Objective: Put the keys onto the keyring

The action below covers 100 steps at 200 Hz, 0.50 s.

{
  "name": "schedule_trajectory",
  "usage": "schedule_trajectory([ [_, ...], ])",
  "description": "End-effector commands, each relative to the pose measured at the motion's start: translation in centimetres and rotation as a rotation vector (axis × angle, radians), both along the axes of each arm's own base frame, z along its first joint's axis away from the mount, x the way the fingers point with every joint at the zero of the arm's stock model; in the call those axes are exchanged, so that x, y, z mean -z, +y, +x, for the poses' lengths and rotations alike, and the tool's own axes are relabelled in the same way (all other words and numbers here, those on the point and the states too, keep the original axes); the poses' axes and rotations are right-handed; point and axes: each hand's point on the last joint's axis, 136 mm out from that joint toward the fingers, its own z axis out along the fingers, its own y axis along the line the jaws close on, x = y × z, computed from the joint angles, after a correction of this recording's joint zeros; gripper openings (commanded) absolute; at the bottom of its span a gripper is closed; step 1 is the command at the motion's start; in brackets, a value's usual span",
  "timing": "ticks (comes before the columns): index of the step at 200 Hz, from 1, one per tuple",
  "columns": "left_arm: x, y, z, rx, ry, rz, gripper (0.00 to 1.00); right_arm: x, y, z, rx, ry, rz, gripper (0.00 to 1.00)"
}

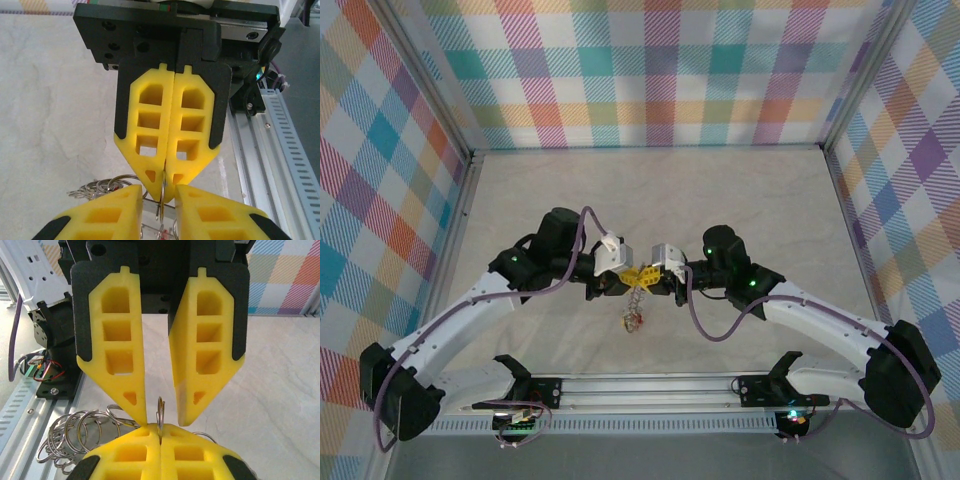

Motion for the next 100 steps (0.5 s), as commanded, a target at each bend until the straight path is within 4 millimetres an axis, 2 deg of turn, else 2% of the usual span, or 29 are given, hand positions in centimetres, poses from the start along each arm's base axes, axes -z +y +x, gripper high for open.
schedule_trajectory([
  [1,-0.21,-0.27,-0.93,0.057,0.006,-0.003,0.19,-2.51,0.07,-0.77,-0.043,-0.079,0.066,0.0],
  [10,-0.25,-0.39,-0.83,0.058,0.002,-0.01,0.16,-2.52,0.01,-0.79,-0.04,-0.081,0.065,0.0],
  [26,-0.5,-0.44,-0.74,0.056,-0.007,-0.02,0.16,-2.5,-0.08,-0.78,-0.035,-0.084,0.066,0.0],
  [42,-0.5,-0.38,-0.83,0.061,-0.017,-0.021,0.2,-2.44,-0.16,-0.87,-0.036,-0.084,0.063,0.0],
  [63,-0.61,-0.24,-0.96,0.07,-0.036,-0.021,0.2,-2.19,-0.31,-0.95,-0.035,-0.082,0.052,0.0],
  [100,-0.47,0.1,-1.5,0.101,-0.077,-0.018,0.1,-2.36,-0.46,-1.13,-0.038,-0.084,0.052,0.0],
])
